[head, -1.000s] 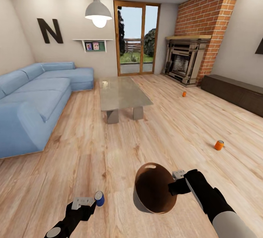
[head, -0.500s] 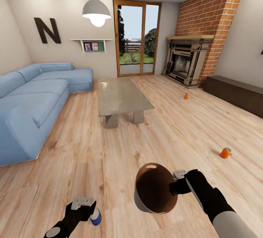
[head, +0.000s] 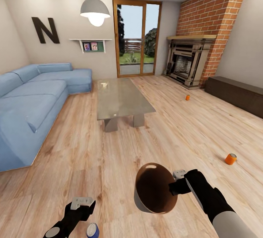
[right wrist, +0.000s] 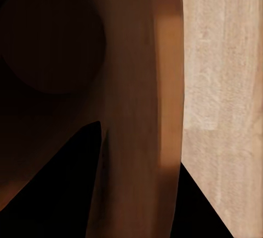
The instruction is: Put the three can of soda from the living room inside the tash can in the kitchen.
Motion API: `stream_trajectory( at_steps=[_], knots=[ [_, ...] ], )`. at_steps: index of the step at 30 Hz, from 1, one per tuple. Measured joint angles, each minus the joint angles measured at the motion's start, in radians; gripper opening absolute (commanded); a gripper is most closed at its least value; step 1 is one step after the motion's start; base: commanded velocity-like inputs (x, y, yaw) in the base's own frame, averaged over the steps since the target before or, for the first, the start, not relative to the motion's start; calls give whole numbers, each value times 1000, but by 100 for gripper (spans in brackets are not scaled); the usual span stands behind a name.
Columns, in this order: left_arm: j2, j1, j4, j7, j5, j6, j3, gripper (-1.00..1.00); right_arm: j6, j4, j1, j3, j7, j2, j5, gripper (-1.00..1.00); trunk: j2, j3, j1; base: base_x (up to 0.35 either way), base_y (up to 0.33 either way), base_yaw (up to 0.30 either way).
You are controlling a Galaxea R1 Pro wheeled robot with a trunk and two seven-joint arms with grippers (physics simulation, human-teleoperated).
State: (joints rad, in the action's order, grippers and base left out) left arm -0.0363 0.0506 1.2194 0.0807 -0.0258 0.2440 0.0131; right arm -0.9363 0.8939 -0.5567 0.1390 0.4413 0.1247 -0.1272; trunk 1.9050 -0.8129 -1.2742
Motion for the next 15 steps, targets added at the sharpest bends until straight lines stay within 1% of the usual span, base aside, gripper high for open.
stream_trajectory(
  at_steps=[2, 5, 8, 15],
  knots=[
    [0, 0, 0, 0, 0, -1, 0, 100, 0, 1, 0, 1, -1, 0, -1, -100, 0, 0, 0, 13, 0, 3],
    [0, 0, 0, 1, -1, -1, 1, 100, 0, 1, -1, 3, -2, -2, -7, -100, 0, 0, 0, 4, 0, 111],
    [0, 0, 0, 1, -2, -2, 1, 100, -1, 2, -1, 4, -2, -3, -1, -100, 0, 0, 0, 1, 0, 201],
    [0, 0, 0, 1, -2, -2, 1, 100, -1, 2, -1, 4, -2, -3, -3, -100, 0, 0, 0, 0, 0, 238]
  ],
)
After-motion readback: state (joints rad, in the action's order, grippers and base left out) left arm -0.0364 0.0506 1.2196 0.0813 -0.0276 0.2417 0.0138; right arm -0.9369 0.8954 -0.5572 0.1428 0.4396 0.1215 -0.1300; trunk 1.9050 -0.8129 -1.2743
